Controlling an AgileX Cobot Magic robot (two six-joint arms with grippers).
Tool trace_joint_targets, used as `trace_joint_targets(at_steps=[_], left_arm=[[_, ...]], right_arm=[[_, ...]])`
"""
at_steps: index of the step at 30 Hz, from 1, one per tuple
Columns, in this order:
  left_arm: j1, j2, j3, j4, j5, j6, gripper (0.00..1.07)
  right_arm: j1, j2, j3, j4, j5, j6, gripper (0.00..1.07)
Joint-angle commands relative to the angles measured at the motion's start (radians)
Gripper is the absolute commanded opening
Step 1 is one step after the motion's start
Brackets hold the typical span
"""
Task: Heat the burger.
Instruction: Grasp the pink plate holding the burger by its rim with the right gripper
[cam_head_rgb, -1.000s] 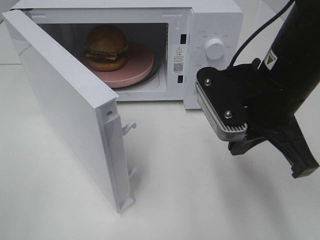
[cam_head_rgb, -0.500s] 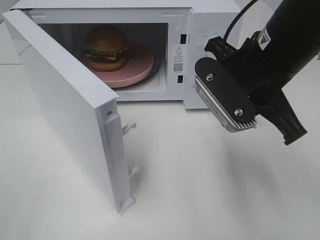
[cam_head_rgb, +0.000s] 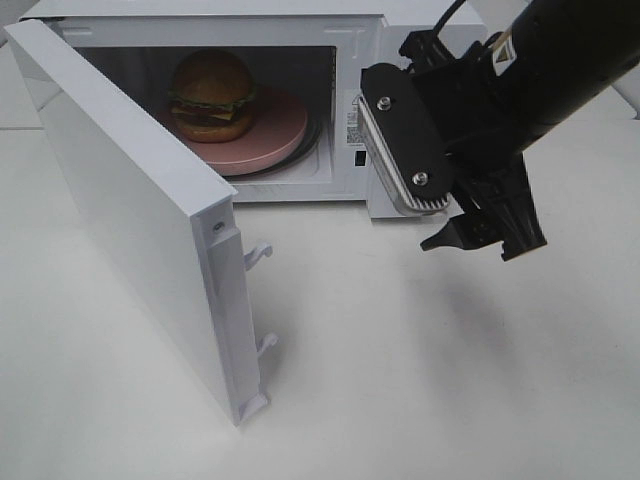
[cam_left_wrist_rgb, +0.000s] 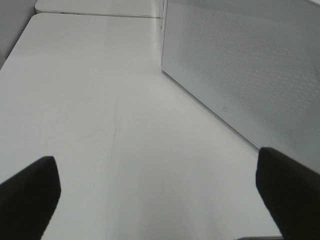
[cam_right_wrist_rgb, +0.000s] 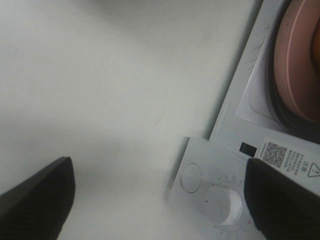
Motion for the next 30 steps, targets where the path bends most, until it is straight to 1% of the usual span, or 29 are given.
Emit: trace_joint_targets(at_steps=[1,2,3,5,7,10,11,13,15,18,20,23,30], left_arm=[[0.001,-0.006,0.001,0.0,-0.007,0.002,1.01],[0.001,-0.006,0.001,0.0,-0.007,0.002,1.01],[0.001,-0.006,0.001,0.0,-0.007,0.002,1.01],[0.001,-0.006,0.001,0.0,-0.007,0.002,1.01],[0.001,-0.006,0.001,0.0,-0.007,0.002,1.01],[0.001,-0.006,0.001,0.0,-0.007,0.002,1.01],[0.001,-0.006,0.001,0.0,-0.007,0.002,1.01],[0.001,-0.006,0.001,0.0,-0.007,0.002,1.01],[0.001,-0.006,0.001,0.0,-0.007,0.002,1.01],[0.001,-0.006,0.001,0.0,-0.007,0.002,1.01],[0.001,-0.006,0.001,0.0,-0.007,0.002,1.01],[0.001,-0.006,0.001,0.0,-0.007,0.002,1.01],[0.001,-0.006,0.001,0.0,-0.007,0.002,1.01]], right_arm=[[0.002,0.059,-0.054,0.002,-0.023,0.01,0.89],[0.002,0.059,-0.054,0.002,-0.023,0.01,0.89],[0.002,0.089,-0.087,0.002,-0.032,0.01,0.88],[0.002,0.104,-0.102,0.002,-0.044,0.01,0.88],[0.017,0.153,-0.157,0.0,-0.073,0.01,0.87],[0.026,0.167,-0.172,-0.006,-0.074,0.01,0.87],[0.039,0.196,-0.199,-0.019,-0.077,0.01,0.87],[0.047,0.211,-0.211,-0.026,-0.082,0.014,0.87],[0.057,0.257,-0.251,-0.047,-0.109,0.044,0.86],[0.062,0.268,-0.26,-0.052,-0.115,0.051,0.86],[0.071,0.314,-0.301,-0.056,-0.127,0.066,0.86],[0.073,0.323,-0.307,-0.056,-0.128,0.066,0.85],[0.073,0.406,-0.323,-0.066,-0.213,0.105,0.84]])
